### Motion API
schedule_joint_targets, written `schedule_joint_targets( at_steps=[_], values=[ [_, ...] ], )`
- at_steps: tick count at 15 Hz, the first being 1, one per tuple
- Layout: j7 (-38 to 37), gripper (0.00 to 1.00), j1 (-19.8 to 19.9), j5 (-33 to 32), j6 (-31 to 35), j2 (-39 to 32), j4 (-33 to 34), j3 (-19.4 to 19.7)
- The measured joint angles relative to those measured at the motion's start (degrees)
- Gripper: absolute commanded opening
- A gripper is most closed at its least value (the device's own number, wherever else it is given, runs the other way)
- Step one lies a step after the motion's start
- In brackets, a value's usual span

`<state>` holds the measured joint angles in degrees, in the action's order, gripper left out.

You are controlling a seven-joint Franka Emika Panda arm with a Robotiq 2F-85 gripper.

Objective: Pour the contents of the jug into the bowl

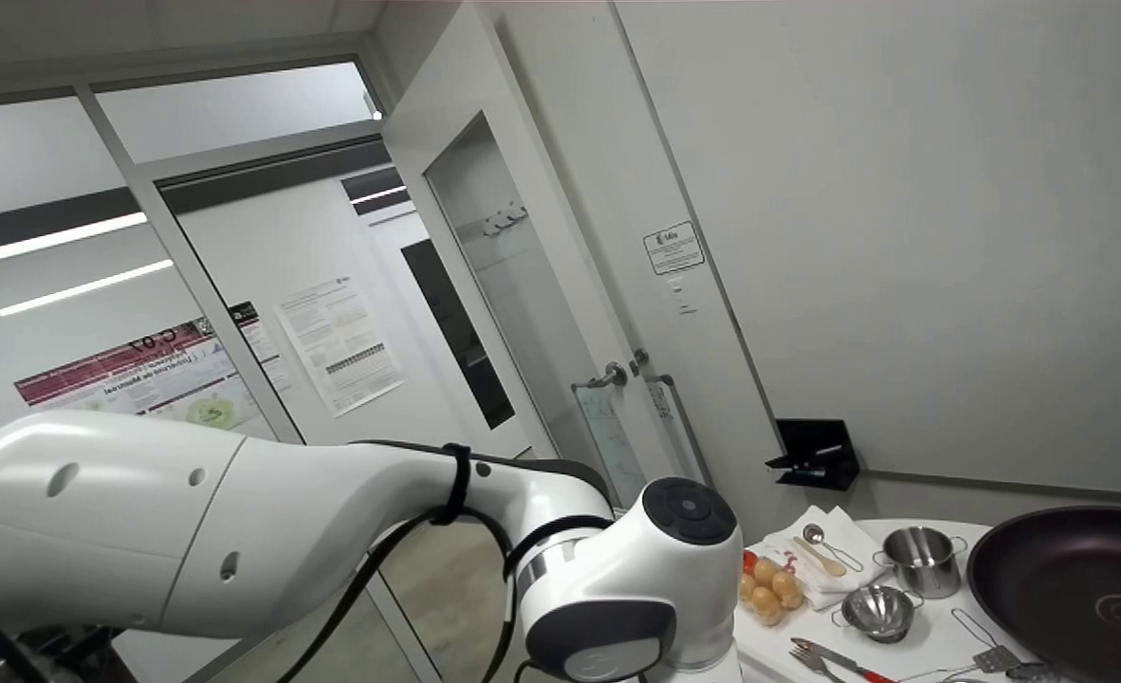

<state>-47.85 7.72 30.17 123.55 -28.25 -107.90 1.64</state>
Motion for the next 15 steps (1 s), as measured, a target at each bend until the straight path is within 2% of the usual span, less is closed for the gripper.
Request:
schedule_joint_targets(
  at_steps=[7, 15],
  values=[
    [-0.59, 0.11, 1.63, 0.52, -2.07, -4.31, 4.9, 2.05],
    [1.08, 0.11, 8.02, 11.05, -17.8, -9.09, 14.05, 2.22]
  ],
)
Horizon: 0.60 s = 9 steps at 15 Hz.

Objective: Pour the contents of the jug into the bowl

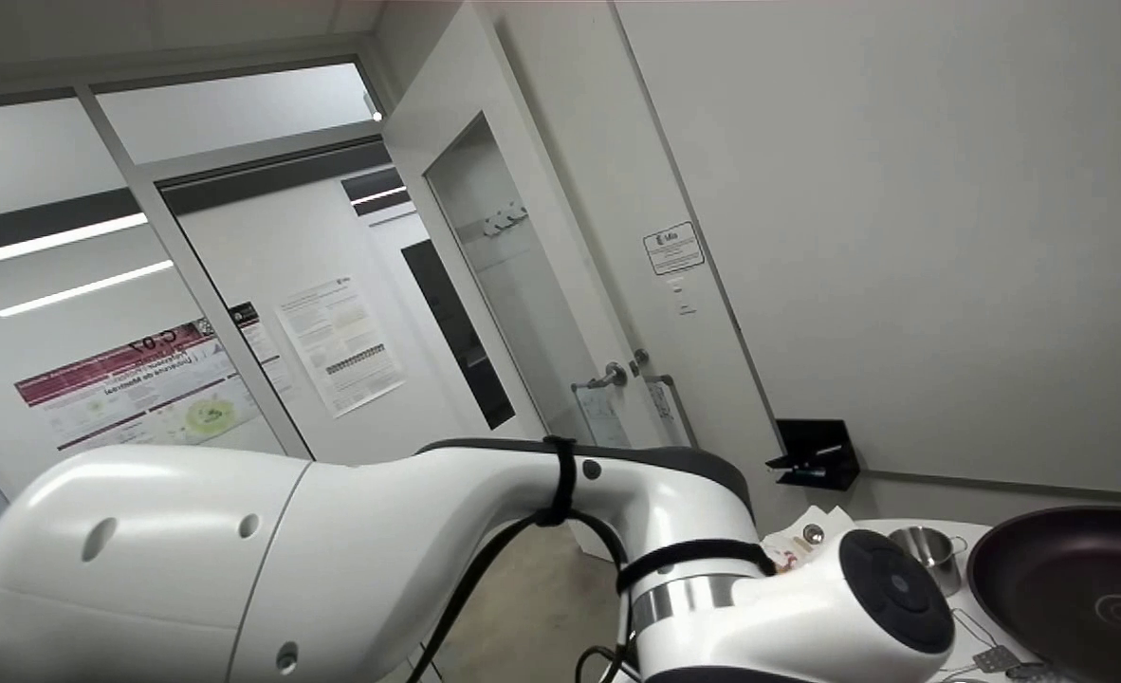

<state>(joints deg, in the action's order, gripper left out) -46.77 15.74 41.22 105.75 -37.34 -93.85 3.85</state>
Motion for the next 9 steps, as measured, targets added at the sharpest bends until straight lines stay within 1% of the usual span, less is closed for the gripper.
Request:
schedule_joint_targets(
  at_steps=[4, 9],
  values=[
    [0.0, 0.11, 1.78, 3.91, -3.5, -2.71, 3.6, 0.98],
    [0.03, 0.11, 3.59, 7.22, -7.42, -5.9, 7.76, 1.81]
  ],
)
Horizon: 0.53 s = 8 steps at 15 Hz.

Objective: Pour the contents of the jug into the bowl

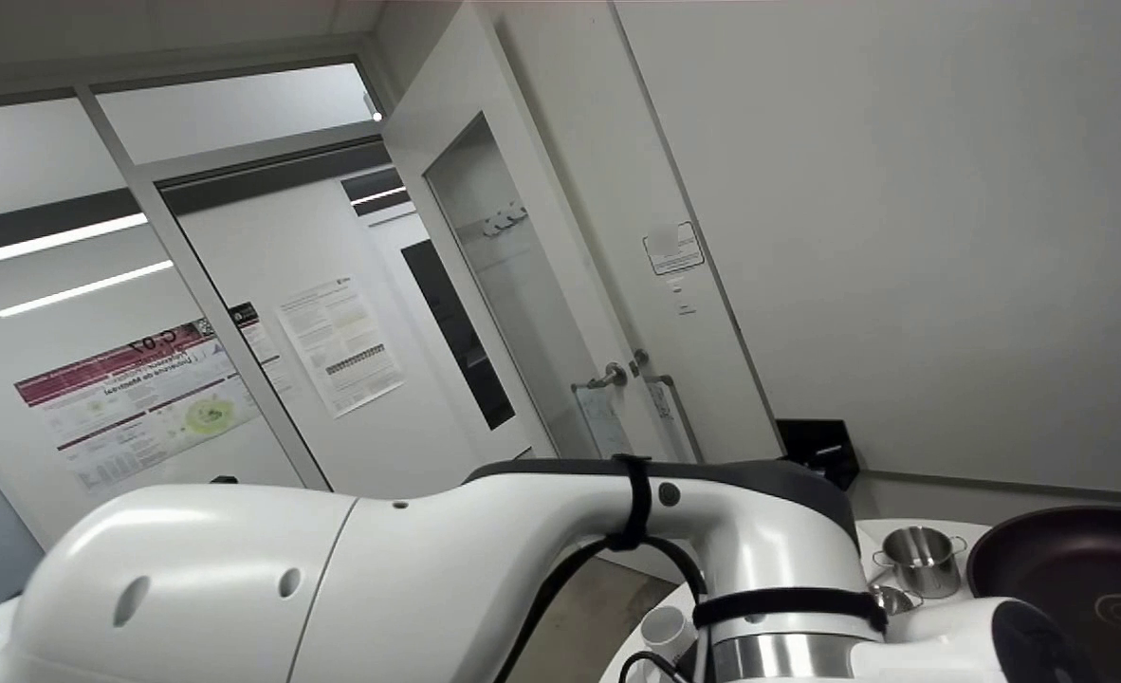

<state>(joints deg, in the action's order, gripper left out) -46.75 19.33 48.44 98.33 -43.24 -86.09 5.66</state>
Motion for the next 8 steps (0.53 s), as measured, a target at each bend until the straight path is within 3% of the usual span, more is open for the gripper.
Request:
schedule_joint_targets(
  at_steps=[8],
  values=[
    [3.34, 0.11, 2.26, 4.94, -6.56, -2.31, 1.65, 0.65]
  ],
)
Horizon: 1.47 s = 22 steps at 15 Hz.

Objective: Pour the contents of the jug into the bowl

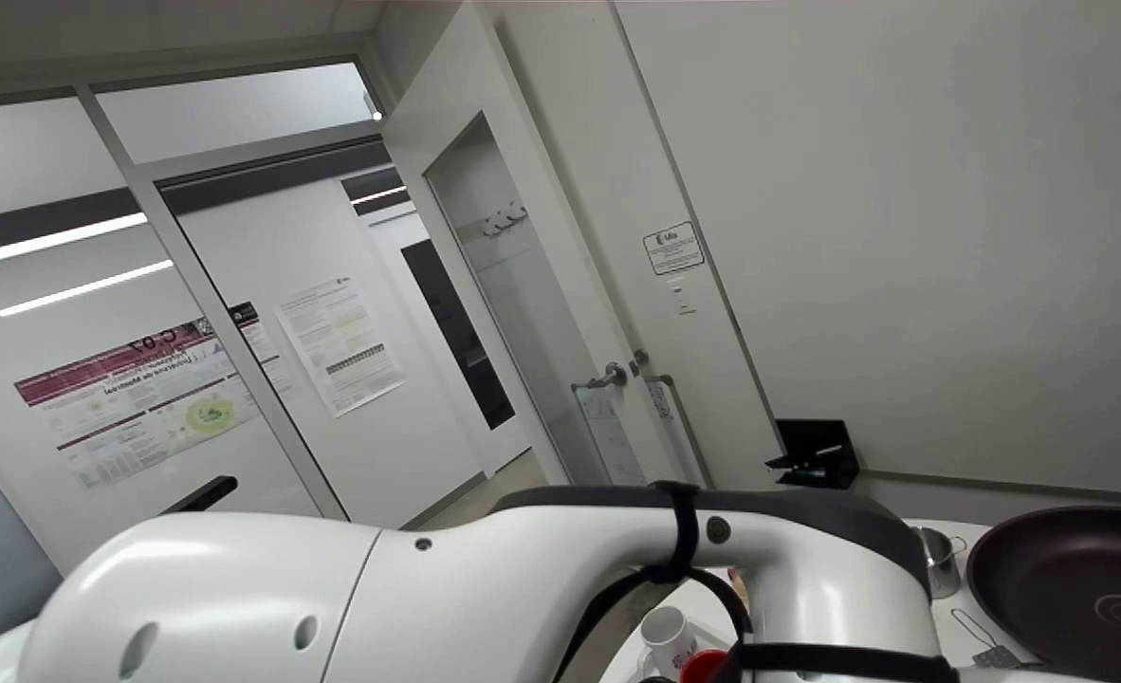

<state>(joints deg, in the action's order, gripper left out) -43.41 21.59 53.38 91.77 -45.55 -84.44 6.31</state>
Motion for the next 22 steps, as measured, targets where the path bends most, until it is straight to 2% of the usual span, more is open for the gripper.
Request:
schedule_joint_targets(
  at_steps=[7, 12, 17, 18, 21, 22],
  values=[
    [3.71, 0.11, 1.24, 3.22, -0.25, -0.09, -1.97, 2.78],
    [9.06, 0.11, 3.21, 7.3, -3.78, 0.07, -2.25, 2.87],
    [9.74, 0.1, 4.69, 12.81, -6.73, 0.32, -2.31, 3.88],
    [9.41, 0.28, 5.03, 13.97, -7.56, 0.32, -2.42, 4.05],
    [9.44, 0.28, 4.93, 14.09, -7.69, 0.15, -2.43, 4.7],
    [9.44, 0.1, 4.8, 14.09, -7.68, 0.13, -2.43, 4.71]
  ],
)
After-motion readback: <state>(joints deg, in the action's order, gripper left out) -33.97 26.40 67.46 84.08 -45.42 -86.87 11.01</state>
